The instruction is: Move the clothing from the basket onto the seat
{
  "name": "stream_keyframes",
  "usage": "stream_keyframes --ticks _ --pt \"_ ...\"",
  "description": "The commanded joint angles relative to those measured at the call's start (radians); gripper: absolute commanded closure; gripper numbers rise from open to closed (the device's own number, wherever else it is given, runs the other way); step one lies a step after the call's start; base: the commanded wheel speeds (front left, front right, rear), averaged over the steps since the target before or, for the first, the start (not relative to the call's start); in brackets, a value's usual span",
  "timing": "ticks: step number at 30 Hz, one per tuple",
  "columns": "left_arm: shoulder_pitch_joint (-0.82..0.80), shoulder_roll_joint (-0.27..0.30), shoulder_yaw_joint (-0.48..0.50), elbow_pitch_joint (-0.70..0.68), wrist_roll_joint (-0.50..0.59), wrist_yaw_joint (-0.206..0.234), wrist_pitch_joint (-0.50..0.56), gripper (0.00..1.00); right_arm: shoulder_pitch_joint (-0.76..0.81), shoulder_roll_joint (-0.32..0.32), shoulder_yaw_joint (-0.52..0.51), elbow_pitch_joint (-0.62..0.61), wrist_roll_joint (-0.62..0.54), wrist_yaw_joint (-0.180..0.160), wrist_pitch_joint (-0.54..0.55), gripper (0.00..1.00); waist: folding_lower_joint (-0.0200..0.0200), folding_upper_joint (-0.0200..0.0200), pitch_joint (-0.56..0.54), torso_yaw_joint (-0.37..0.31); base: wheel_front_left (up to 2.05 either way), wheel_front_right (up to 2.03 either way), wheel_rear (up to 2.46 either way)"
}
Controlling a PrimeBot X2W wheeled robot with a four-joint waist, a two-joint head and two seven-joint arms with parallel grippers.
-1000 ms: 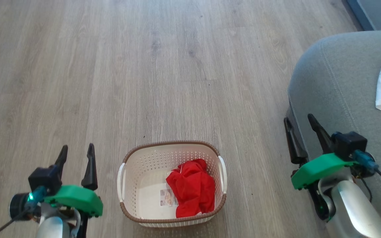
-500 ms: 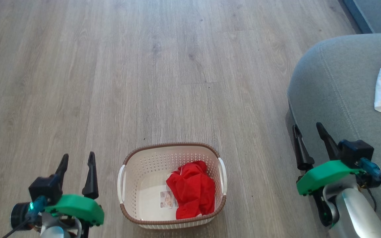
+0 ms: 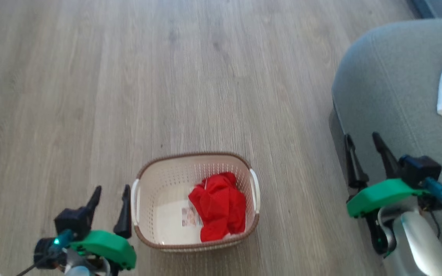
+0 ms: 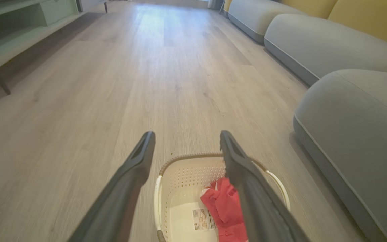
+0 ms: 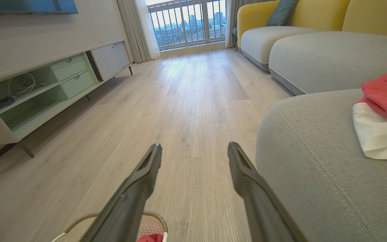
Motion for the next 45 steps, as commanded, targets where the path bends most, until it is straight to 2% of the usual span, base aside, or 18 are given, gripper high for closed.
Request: stream_keyframes --ticks 1,9,24,33,45 --pt "-0.042 0.009 0.016 -0.016 -0.006 -0.004 -0.013 0.0 -0.06 0.009 0.017 -0.044 -0.009 0.0 -0.01 0.0 0.0 -0.0001 0.05 -0.013 0.0 0.0 0.0" --pt "-0.138 0.009 -0.067 0.088 0.014 -0.024 -0.013 0.0 -0.172 0.024 0.038 -0.112 0.001 0.0 -0.01 0.0 0.0 -0.0001 0.251 -0.056 0.0 0.0 0.0" --pt "-0.457 0.027 -0.108 0.38 0.072 -0.05 -0.013 0.0 -0.372 0.032 0.101 -0.183 0.007 0.0 -0.01 0.0 0.0 -0.0001 0.612 -0.14 0.0 0.0 0.0" --pt "-0.662 0.055 -0.171 0.495 0.105 -0.054 -0.013 0.0 -0.426 0.032 0.123 -0.222 0.039 0.0 -0.01 0.0 0.0 -0.0001 0.755 -0.189 0.0 0.0 0.0" --pt "-0.852 0.095 -0.235 0.606 0.128 -0.054 -0.013 0.0 -0.471 0.032 0.181 -0.261 0.083 0.0 -0.01 0.0 0.0 -0.0001 0.879 -0.267 0.0 0.0 0.0"
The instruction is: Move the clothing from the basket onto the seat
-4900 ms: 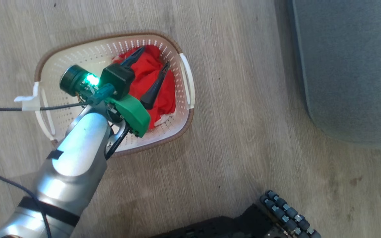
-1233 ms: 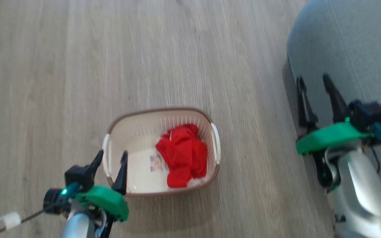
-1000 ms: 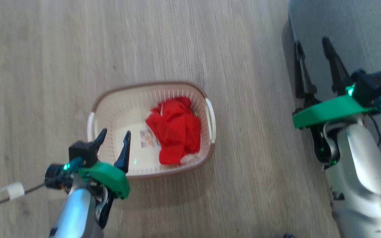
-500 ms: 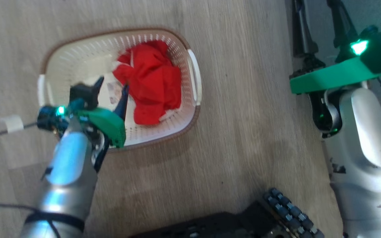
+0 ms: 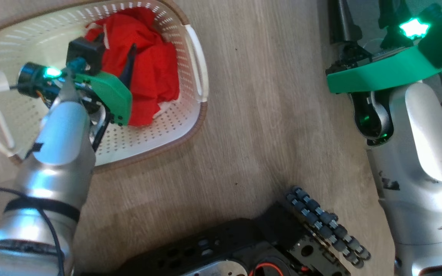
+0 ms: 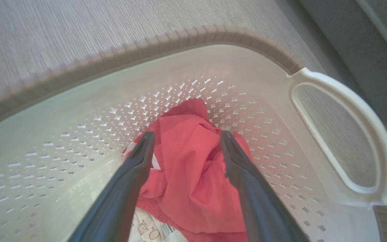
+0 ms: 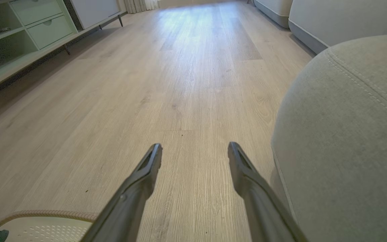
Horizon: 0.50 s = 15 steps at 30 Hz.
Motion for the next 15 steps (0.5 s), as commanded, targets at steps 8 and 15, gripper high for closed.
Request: stream_keyframes --ticks 8,15 --pt "-0.085 0.038 -0.012 0.179 0.021 0.003 -0.013 0.0 0.012 0.013 0.023 -0.05 0.014 0.0 -0.009 0.0 -0.0001 0.0 0.064 -0.053 0.0 0.0 0.0" --pt "-0.118 0.019 -0.04 0.278 0.029 0.004 0.0 0.0 0.038 0.013 0.012 -0.063 -0.003 0.0 -0.009 0.0 -0.0001 0.0 0.076 -0.053 0.0 0.0 0.0"
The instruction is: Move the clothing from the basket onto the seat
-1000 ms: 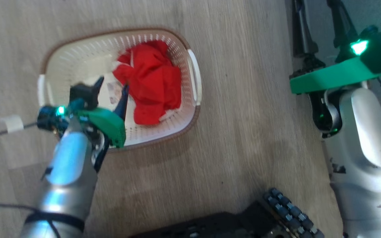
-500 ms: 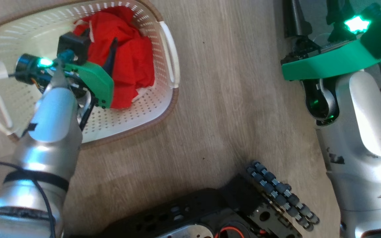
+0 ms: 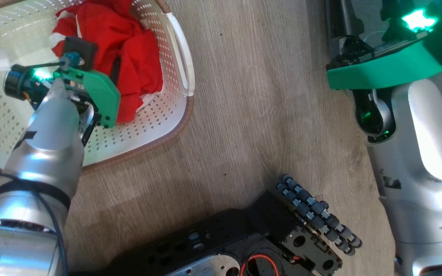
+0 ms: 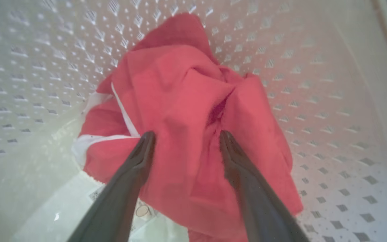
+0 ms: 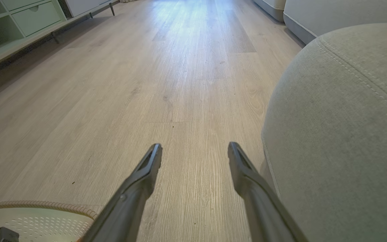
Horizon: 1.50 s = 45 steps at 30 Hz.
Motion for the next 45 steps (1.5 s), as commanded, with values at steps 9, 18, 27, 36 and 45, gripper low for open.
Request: stream_keyframes --ticks 9,18,27,36,45 --pt "0.007 0.01 -0.045 0.036 0.04 0.025 0.046 0.55 0.077 0.012 -0.012 -0.042 -0.014 0.0 -0.006 0.0 0.0 0.0 0.004 -0.001 0.0 0.0 0.0" --pt "0.006 0.025 -0.031 0.039 -0.003 0.017 -0.006 1.0 0.039 0.012 0.001 -0.03 0.007 0.0 -0.006 0.0 0.0 0.0 -0.029 -0.011 0.0 0.0 0.0" --pt "0.092 0.01 0.003 -0.004 -0.073 0.008 -0.019 1.0 0.026 0.012 -0.001 0.014 -0.006 0.0 -0.006 0.0 0.0 0.0 -0.168 0.02 0.0 0.0 0.0" --pt "0.225 -0.022 0.036 -0.128 -0.141 0.002 -0.019 1.0 0.061 0.012 -0.004 0.076 -0.045 0.0 -0.006 0.0 0.0 0.0 -0.334 0.085 0.0 0.0 0.0" --pt "0.347 -0.047 0.078 -0.253 -0.202 -0.001 -0.019 1.0 0.116 0.012 -0.009 0.146 -0.065 0.0 -0.006 0.0 0.0 0.0 -0.501 0.143 0.0 0.0 0.0"
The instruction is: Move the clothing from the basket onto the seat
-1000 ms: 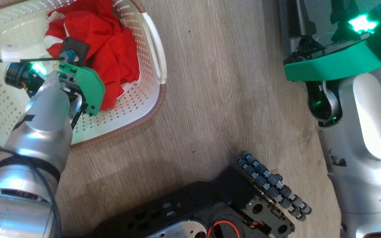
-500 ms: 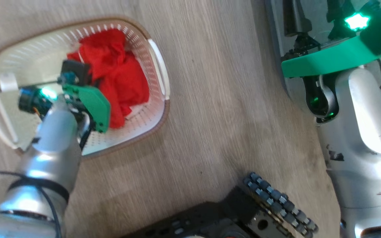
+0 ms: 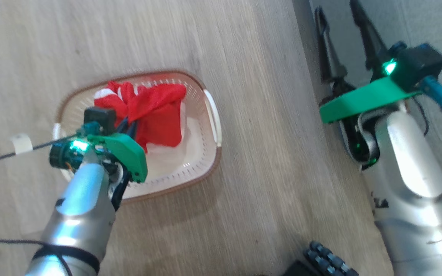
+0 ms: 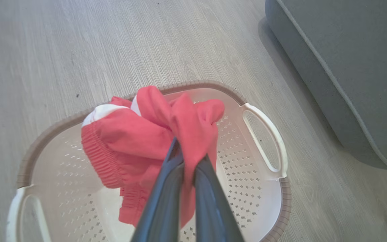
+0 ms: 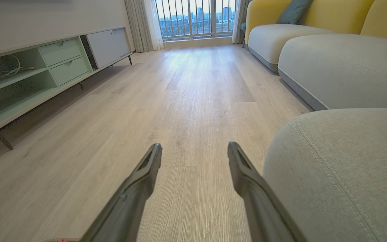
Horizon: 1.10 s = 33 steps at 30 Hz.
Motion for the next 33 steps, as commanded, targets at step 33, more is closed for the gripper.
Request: stream_keyframes --ticks 33 --pt "0.168 -0.01 0.009 -0.564 -0.066 -0.001 -0.014 1.0 0.27 -0.015 0.045 0.124 -0.006 0.0 -0.006 0.0 0.0002 -0.0001 -0.463 0.157 0.0 0.0 0.0"
